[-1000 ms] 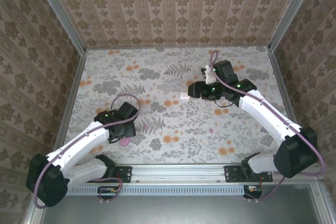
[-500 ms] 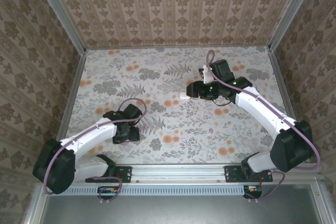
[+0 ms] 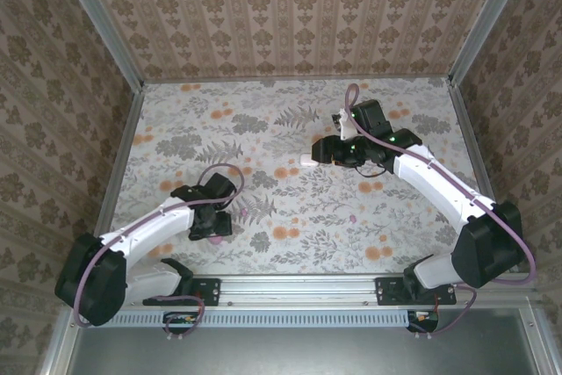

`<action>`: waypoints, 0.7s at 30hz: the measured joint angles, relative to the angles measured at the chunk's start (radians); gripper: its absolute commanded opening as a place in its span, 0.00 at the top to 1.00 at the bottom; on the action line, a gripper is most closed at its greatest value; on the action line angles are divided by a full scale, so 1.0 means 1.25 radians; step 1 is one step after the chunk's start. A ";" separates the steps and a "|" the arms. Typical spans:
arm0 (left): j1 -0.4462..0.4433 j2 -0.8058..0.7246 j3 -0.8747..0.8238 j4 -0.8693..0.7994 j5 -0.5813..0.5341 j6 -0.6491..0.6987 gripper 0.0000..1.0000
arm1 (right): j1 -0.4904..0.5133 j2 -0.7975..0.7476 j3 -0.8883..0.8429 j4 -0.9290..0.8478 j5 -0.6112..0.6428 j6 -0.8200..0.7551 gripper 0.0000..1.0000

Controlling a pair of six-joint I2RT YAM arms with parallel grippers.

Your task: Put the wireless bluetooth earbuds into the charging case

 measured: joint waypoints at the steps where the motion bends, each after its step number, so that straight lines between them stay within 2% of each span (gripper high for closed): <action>1: 0.001 0.000 0.000 0.001 0.000 0.000 0.38 | 0.000 0.001 0.000 0.000 0.000 0.000 0.43; 8: 0.007 0.042 0.000 0.012 0.004 0.000 0.40 | 0.000 0.006 0.000 0.000 0.000 0.003 0.43; 16: 0.007 0.072 0.002 0.023 0.021 0.006 0.62 | 0.000 0.006 0.000 0.000 0.001 0.003 0.43; 21: -0.006 0.029 0.036 0.020 0.049 0.006 0.63 | 0.000 0.006 0.000 0.000 0.012 0.003 0.44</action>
